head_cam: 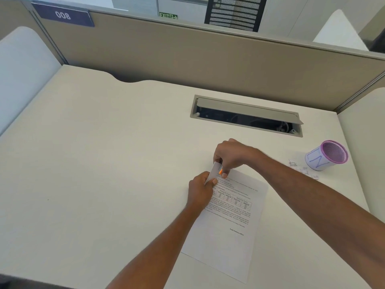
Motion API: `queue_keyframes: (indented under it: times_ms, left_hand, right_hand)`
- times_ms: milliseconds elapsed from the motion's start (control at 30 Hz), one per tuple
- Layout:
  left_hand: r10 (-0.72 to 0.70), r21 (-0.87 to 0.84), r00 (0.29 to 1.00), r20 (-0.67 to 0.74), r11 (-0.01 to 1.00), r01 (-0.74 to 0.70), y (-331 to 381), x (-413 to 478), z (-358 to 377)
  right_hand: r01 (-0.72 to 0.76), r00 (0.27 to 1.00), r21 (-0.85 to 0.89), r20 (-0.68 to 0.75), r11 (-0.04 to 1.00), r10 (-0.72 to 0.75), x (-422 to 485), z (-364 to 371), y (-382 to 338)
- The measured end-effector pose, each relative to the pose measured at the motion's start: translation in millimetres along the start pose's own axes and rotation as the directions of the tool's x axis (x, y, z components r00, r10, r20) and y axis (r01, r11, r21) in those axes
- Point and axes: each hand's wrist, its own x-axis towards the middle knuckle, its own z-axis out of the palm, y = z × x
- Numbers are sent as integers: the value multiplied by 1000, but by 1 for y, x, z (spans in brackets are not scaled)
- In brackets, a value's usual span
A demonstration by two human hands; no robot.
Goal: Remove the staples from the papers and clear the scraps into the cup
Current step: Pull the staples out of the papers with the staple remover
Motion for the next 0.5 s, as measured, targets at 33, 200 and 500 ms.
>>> queue_keyframes:
  times_ms: [33, 200, 500]
  left_hand:
    - [2, 8, 1000, 0, 1000, -2, -1, 1, 0]
    - [8, 19, 1000, -3, 1000, -8, -2, 1, 2]
    - [-14, -1, 1000, 4, 1000, 14, -2, 3, -1]
  right_hand:
    - [-1, 1000, 7, -1, 1000, 1, 0, 1, 0]
    - [9, 1000, 27, -3, 1000, -9, 1, 2, 3]
    - [-1, 999, 58, 38, 998, -1, 5, 1, 8]
